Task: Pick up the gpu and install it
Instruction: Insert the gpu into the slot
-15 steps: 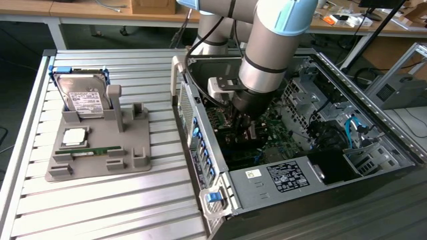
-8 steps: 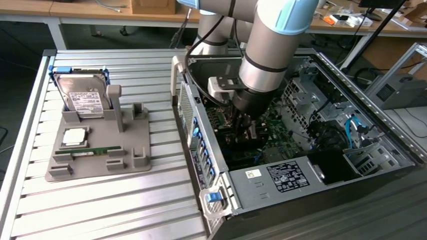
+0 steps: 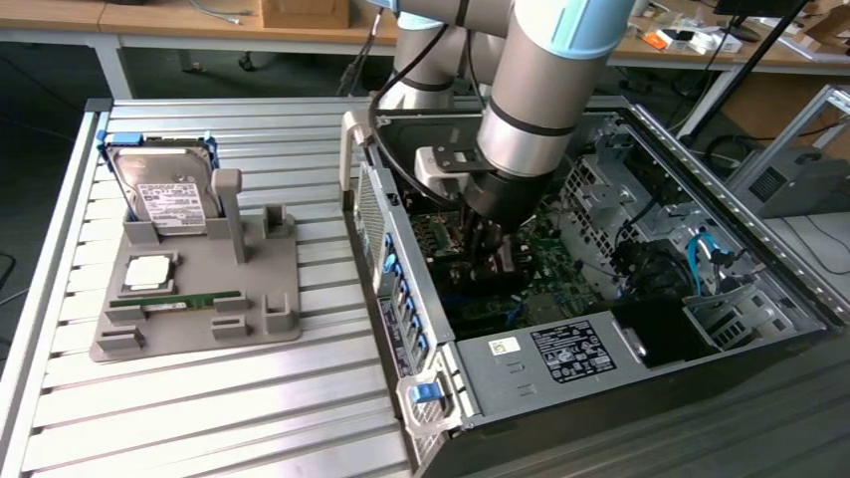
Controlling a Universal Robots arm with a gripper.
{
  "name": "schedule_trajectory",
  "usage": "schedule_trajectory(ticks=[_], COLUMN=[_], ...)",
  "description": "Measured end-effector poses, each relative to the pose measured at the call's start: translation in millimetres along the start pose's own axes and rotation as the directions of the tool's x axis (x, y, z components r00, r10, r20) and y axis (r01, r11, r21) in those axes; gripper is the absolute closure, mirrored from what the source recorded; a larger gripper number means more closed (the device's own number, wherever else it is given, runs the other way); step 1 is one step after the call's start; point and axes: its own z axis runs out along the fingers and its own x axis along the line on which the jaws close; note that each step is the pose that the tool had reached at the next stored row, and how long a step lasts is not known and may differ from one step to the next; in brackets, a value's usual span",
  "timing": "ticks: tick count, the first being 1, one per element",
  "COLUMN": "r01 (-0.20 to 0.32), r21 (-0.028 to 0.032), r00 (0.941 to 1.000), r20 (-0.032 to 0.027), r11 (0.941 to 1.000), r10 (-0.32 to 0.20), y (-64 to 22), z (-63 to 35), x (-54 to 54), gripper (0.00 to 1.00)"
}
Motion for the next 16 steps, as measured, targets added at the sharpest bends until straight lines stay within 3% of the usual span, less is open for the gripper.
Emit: schedule_trajectory(ticks=[10,16], r01=[0.033,0.063], r21=[0.0002,0.0022], r00=[0.9995,0.9979], r20=[-0.0011,-0.0155], r11=[0.9995,0.998], r10=[-0.033,-0.063], y=[-3.6,-3.7], z=[-0.1,-0.2], x=[-3.3,-6.3], gripper=[0.73,0.73])
